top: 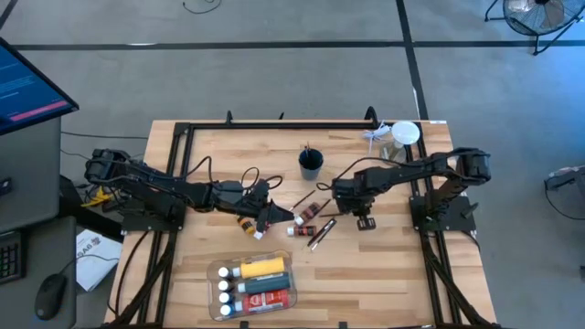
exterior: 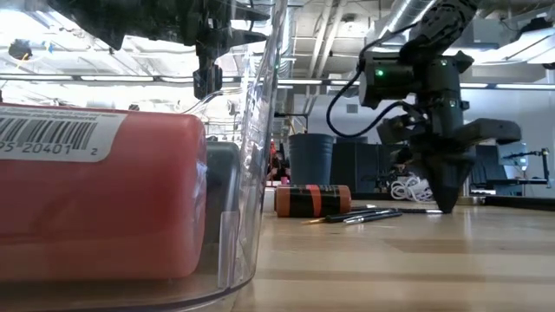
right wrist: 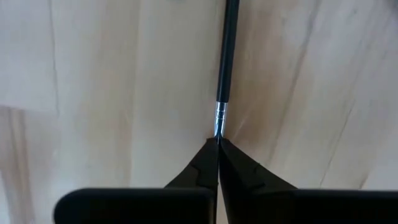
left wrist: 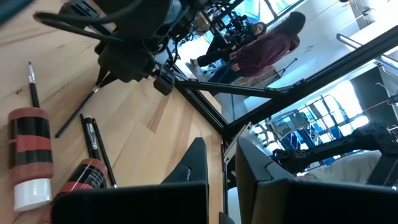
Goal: Pick & Place Paint Supplies
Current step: Put the paint brush into the blue cup
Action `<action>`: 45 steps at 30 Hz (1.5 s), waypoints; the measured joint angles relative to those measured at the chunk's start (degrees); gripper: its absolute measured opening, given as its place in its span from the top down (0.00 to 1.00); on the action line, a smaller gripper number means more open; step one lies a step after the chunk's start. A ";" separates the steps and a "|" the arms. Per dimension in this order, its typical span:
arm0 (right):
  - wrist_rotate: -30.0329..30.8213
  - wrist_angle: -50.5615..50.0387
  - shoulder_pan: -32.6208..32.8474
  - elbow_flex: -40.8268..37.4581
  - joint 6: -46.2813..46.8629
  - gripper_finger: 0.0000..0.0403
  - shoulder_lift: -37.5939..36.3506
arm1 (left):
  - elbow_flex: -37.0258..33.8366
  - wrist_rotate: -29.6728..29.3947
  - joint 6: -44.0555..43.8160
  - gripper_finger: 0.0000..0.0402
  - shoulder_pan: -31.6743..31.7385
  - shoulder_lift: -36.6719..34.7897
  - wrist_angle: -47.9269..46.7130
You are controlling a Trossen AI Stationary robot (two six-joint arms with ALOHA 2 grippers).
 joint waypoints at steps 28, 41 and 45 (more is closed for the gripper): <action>3.96 -18.68 -0.53 10.48 1.81 1.00 -0.40 | 0.00 -0.76 0.66 1.00 -0.02 0.00 -0.01; 7.43 -30.77 -3.31 18.60 1.80 1.00 -0.43 | 0.00 -1.24 1.73 1.00 -0.02 0.00 -0.01; 8.97 -36.42 -4.52 24.58 3.05 1.00 -0.39 | 0.00 -1.78 1.81 1.00 -0.02 0.00 -0.03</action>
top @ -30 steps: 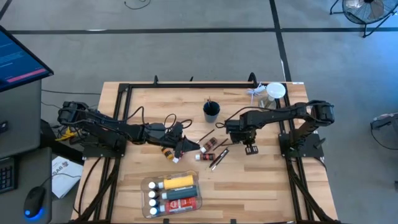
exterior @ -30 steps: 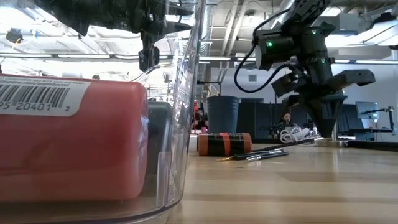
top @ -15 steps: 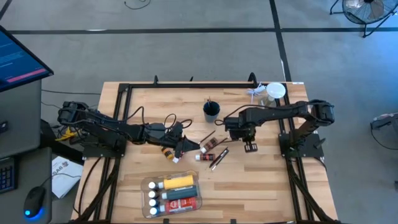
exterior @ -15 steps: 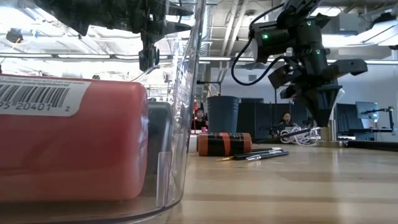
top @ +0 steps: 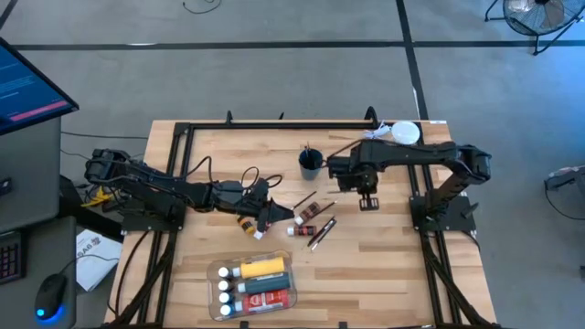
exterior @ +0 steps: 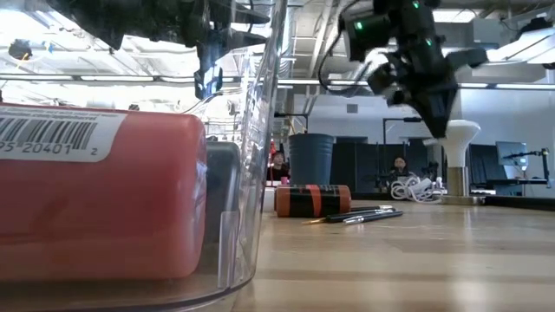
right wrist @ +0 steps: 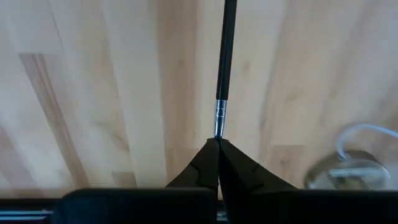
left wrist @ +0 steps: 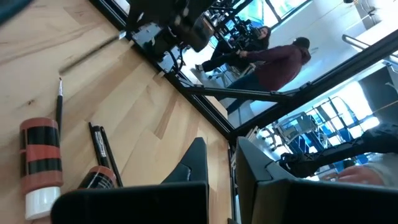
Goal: Pick & Place Paint Supplies
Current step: Put the paint brush into the blue cup
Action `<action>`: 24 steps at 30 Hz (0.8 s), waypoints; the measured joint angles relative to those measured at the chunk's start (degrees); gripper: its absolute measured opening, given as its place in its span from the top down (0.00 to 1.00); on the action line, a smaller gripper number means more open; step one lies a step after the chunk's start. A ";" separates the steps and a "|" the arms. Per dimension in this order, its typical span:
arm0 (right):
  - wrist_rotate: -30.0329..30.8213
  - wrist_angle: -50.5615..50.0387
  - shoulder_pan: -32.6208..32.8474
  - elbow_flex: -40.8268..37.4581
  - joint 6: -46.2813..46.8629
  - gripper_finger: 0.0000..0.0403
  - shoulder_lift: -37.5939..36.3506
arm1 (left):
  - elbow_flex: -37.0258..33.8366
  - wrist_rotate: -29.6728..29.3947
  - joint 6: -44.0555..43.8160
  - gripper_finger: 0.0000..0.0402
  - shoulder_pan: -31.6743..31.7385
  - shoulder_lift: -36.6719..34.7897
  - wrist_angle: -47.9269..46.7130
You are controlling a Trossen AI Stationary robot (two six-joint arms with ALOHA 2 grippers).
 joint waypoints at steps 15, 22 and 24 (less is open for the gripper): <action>6.77 -6.19 -9.56 16.04 0.21 1.00 0.93 | 0.00 -0.47 1.39 1.00 0.00 0.00 0.02; 7.25 -11.10 -10.44 23.84 2.62 1.00 9.11 | 0.00 -0.45 1.41 1.00 0.00 0.00 0.02; 7.45 -11.20 -9.88 26.91 3.08 1.00 11.76 | 0.00 -0.44 1.39 1.00 -0.17 0.00 0.00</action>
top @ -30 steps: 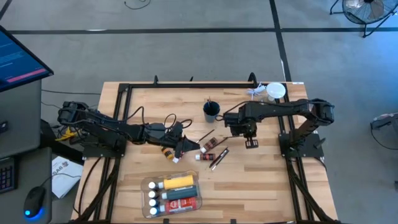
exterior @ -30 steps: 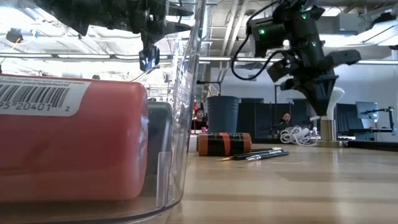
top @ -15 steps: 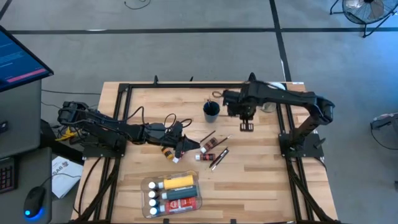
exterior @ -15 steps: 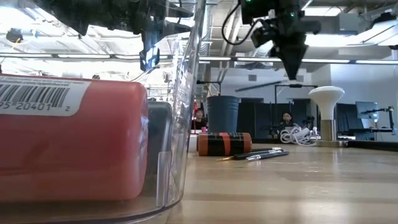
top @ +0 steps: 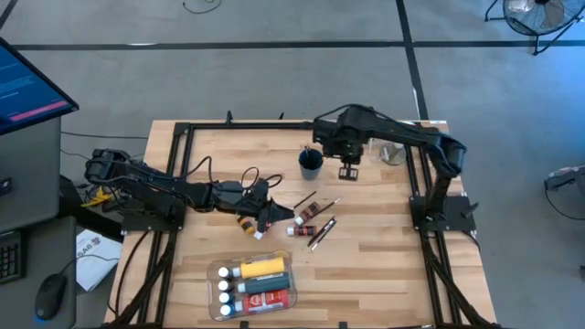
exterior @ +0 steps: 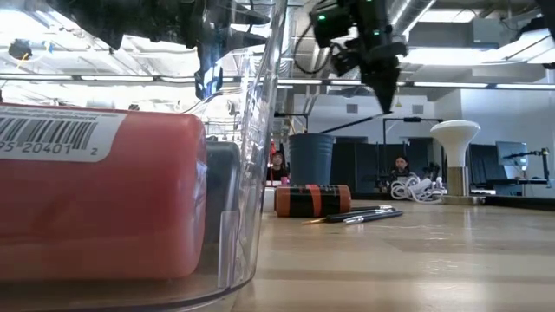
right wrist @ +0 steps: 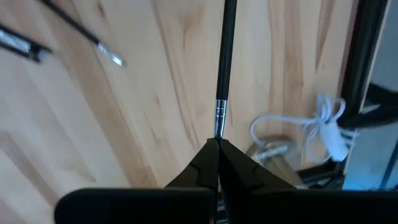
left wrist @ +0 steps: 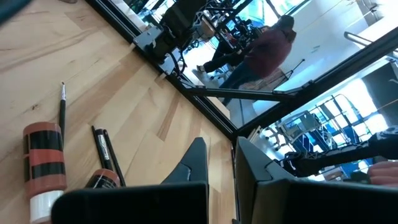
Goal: Pick & Place Paint Supplies
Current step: Put the paint brush into the blue cup
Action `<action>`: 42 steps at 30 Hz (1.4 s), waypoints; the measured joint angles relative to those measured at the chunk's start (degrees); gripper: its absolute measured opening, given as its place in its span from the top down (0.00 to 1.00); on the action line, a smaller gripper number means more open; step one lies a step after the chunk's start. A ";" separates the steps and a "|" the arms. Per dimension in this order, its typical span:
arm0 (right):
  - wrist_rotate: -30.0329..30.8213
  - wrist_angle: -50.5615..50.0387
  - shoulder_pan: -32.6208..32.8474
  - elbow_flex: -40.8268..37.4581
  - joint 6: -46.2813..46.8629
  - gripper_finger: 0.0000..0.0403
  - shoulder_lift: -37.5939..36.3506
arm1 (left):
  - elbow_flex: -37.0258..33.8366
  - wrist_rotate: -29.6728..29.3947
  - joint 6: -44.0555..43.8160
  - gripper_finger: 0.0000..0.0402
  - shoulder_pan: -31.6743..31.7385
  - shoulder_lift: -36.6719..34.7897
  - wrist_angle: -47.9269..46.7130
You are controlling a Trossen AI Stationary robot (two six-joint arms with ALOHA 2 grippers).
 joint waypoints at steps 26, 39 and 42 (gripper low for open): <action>-2.38 -0.05 1.32 9.48 4.67 1.00 7.17 | 0.00 0.05 1.05 1.00 -3.57 0.00 -0.02; -4.46 -0.03 1.32 9.41 5.72 1.00 6.68 | 0.00 0.05 0.90 1.00 -3.57 0.00 0.00; -5.30 -0.03 1.31 9.41 5.70 1.00 4.83 | 0.00 0.06 0.18 1.00 -3.57 0.00 0.00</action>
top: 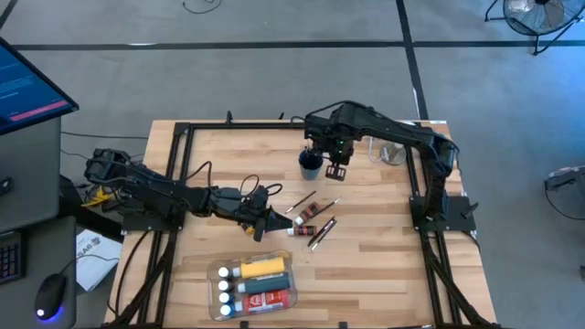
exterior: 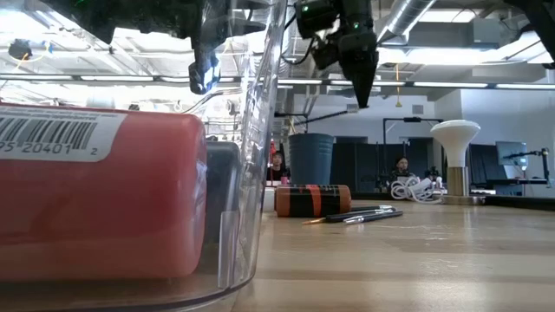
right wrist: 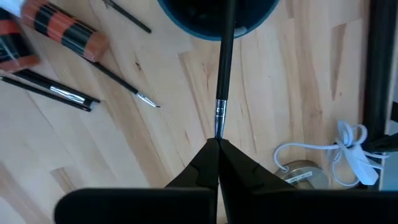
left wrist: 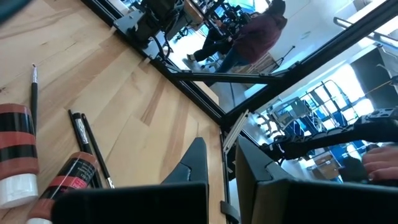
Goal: Pick & Place Paint Supplies
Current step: Put the paint brush into the blue cup
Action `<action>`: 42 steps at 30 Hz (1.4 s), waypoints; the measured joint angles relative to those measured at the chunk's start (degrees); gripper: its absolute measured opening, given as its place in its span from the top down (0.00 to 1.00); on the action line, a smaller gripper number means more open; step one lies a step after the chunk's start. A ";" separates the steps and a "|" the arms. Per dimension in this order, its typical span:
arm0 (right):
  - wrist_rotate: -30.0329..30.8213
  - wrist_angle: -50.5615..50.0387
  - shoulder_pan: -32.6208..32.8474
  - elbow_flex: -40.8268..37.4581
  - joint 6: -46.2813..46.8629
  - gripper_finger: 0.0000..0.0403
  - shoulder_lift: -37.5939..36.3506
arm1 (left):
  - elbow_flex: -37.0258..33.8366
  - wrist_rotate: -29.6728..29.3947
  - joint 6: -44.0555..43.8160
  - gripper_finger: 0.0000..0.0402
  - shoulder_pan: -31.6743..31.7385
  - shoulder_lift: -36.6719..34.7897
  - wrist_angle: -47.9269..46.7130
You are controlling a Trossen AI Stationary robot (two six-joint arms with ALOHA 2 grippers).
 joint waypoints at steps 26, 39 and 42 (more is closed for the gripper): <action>-61.04 -0.08 -12.90 -11.86 26.00 1.00 -18.34 | 0.00 -0.31 -1.87 1.00 0.50 0.00 0.48; -69.47 -0.05 -17.01 -13.20 36.88 1.00 -7.86 | 0.01 6.91 -0.26 1.00 0.15 -0.64 0.46; -68.82 0.00 -19.26 -13.31 38.00 1.00 -5.39 | 0.02 6.90 2.07 1.00 0.15 -1.97 0.51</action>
